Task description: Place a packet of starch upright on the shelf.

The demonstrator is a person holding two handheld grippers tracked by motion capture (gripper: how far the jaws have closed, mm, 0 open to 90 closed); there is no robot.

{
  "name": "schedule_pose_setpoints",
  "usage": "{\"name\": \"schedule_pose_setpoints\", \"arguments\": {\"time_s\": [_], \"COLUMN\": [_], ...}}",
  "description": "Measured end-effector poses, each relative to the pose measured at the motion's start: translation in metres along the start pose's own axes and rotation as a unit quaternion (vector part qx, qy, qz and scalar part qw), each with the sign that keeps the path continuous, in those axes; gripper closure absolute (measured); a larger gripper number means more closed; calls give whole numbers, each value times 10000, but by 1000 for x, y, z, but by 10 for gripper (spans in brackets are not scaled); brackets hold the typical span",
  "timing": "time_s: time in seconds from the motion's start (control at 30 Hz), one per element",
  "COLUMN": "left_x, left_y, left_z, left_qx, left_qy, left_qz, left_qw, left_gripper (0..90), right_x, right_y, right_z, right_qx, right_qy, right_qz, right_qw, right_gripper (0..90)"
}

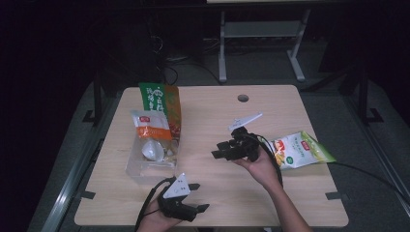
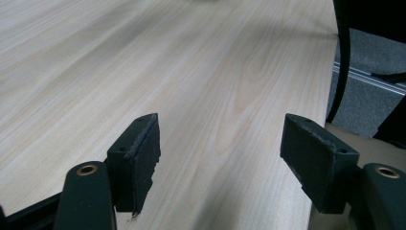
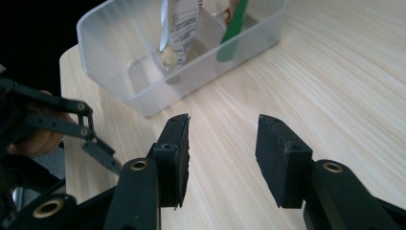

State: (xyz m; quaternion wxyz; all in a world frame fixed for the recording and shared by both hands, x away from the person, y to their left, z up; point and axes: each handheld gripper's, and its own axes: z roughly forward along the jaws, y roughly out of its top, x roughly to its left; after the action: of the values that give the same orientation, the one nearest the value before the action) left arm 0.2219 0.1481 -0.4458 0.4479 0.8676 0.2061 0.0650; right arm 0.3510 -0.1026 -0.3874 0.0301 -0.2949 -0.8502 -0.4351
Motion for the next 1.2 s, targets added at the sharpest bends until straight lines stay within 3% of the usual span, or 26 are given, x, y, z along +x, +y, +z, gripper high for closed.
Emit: {"name": "schedule_pose_setpoints", "arguments": {"time_s": [0.33,0.67,1.2], "left_x": [2,0,0], "left_y": [1,0,0], "left_z": [-1,0,0], "left_qx": [45,39,43], "left_qy": [20,5,32], "left_qz": [62,-32,-23], "left_qw": [10000,10000,10000], "left_gripper": [295,295,295], "right_x": [-6,-14,-22], "right_y": [-23,-49,-96], "right_z": [-25,-56,-104], "right_qx": [-65,-182,-342], "right_qy": [-171,-431,-907], "right_qz": [198,431,928], "right_qw": [9996,9980,9910], "right_gripper": [524,502,413]}}
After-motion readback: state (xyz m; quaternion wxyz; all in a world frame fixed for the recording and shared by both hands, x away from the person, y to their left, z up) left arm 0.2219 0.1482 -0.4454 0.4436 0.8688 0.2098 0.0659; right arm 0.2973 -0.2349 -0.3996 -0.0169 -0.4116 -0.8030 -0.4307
